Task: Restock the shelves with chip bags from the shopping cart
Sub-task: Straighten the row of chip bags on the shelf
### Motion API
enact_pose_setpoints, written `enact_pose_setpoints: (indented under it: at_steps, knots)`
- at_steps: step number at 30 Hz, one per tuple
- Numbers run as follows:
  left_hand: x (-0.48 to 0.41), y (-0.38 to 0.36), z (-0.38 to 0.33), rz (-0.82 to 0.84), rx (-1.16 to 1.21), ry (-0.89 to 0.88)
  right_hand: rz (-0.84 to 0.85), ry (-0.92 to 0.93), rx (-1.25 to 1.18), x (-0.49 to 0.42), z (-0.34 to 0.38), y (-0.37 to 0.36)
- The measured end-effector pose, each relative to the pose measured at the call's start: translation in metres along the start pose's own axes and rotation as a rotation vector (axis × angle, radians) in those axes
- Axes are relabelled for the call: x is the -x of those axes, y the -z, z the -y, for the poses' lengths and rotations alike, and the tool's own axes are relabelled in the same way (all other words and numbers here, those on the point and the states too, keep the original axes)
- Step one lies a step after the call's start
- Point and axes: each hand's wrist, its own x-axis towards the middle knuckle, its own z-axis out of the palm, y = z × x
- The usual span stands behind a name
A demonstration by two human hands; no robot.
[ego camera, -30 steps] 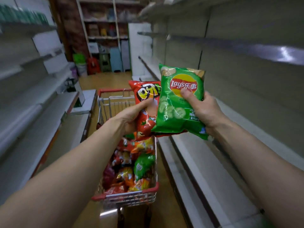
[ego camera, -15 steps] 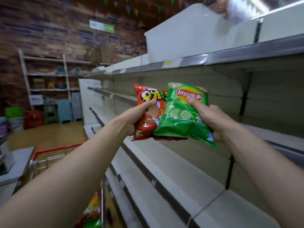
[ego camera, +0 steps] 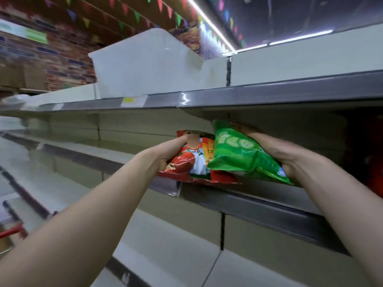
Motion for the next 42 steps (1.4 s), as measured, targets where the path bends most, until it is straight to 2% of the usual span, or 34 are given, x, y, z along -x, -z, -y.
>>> enact_pose_setpoints:
  at_steps: [1,5,9,13,16,19,21,24,25,27,29,32,34,36,39,42]
  knots:
    - [-0.009,-0.005,-0.002,0.037,-0.013,0.004,-0.009,-0.012,-0.009,0.002,0.002,0.005]
    - [-0.055,-0.019,-0.010,0.008,-0.076,0.044,-0.137,0.004,-0.043,0.004,0.004,0.025]
    - [-0.086,-0.037,-0.009,0.197,-0.086,0.093,-0.380,0.088,-0.009,0.000,0.001,0.040]
    - [-0.103,-0.056,-0.006,0.330,-0.058,0.039,-0.608,0.104,0.085,-0.012,-0.009,0.054]
    - [-0.110,-0.058,-0.008,0.267,-0.131,-0.025,-0.689,0.078,0.181,-0.018,-0.013,0.067]
    - [-0.110,-0.061,-0.021,0.217,-0.308,-0.041,-0.740,0.068,0.292,-0.017,-0.013,0.079]
    - [-0.105,-0.069,-0.036,0.201,-0.564,-0.085,-0.770,0.092,0.340,-0.021,-0.015,0.092]
    - [-0.093,-0.091,-0.057,0.040,-0.920,-0.330,-0.790,0.112,0.361,-0.022,-0.011,0.099]
    - [-0.090,-0.101,-0.061,-0.006,-0.917,-0.423,-0.802,0.120,0.376,-0.023,-0.011,0.101]
    - [-0.097,-0.122,-0.068,0.042,-0.650,-0.521,-0.846,0.146,0.398,-0.023,-0.011,0.104]
    - [-0.099,-0.146,-0.068,0.203,-0.312,-0.473,-0.880,0.208,0.423,-0.022,-0.011,0.104]
    - [-0.104,-0.176,-0.058,0.350,-0.013,-0.280,-0.909,0.236,0.411,-0.023,-0.014,0.107]
    - [-0.104,-0.187,-0.053,0.378,0.017,-0.147,-0.901,0.243,0.388,-0.025,-0.014,0.111]
    - [-0.109,-0.195,-0.049,0.373,0.026,-0.104,-0.896,0.235,0.331,-0.029,-0.013,0.116]
    - [-0.122,-0.205,-0.046,0.289,0.017,-0.153,-0.930,0.205,0.199,-0.043,-0.014,0.124]
    - [-0.134,-0.213,-0.037,0.234,0.019,-0.275,-0.864,0.111,0.053,-0.051,-0.019,0.128]
